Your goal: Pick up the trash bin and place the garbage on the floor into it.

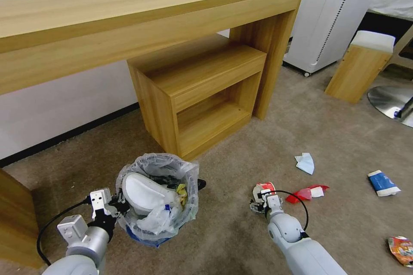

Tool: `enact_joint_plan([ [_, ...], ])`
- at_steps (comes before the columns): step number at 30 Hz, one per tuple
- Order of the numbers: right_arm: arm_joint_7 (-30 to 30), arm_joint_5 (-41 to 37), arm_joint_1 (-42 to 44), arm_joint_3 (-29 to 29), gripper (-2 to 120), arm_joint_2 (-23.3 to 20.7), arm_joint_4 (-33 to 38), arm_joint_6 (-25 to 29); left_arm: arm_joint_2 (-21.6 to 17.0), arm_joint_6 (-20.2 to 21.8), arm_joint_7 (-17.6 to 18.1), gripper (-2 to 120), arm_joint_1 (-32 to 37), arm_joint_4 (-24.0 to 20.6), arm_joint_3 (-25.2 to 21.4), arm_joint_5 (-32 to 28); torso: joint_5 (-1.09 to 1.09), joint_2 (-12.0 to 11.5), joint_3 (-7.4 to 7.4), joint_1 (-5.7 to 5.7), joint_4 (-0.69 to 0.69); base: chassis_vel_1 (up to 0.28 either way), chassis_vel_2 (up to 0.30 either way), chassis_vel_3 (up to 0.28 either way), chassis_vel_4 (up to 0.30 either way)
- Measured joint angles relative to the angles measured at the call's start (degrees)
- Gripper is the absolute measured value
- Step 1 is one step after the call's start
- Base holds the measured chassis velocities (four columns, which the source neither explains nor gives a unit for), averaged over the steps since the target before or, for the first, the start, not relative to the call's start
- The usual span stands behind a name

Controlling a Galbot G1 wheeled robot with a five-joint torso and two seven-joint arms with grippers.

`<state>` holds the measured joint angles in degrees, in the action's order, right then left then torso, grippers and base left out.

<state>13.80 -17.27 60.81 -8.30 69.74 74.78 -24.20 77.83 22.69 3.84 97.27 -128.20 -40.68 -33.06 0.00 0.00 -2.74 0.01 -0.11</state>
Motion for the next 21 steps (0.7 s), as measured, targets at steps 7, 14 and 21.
enact_joint_plan([
  [7, -0.08, -0.15, -0.75, -0.10, 100, 0.18, -1.23, 0.17, 0.03, -0.06, 0.00, 1, 0.03, -0.05, -0.09, -0.04, 0.00, 0.00, 0.00, 0.00, 0.00, 0.000, 0.000, 0.000, 0.000],
  [14, -0.32, -0.16, -1.46, -0.15, 100, 0.73, -2.59, 0.31, 0.14, -0.07, 0.00, 1, 0.42, -0.62, -0.10, -0.04, 0.00, 0.00, 0.01, 0.00, 0.00, 0.000, 0.000, 0.000, 0.000],
  [21, -0.85, 0.20, -2.48, -0.04, 100, 1.87, -5.67, 0.81, 0.15, -0.07, 0.05, 1, 0.72, -1.01, -0.39, -0.04, 0.00, 0.00, 0.01, 0.00, 0.00, 0.000, 0.000, 0.000, 0.000],
])
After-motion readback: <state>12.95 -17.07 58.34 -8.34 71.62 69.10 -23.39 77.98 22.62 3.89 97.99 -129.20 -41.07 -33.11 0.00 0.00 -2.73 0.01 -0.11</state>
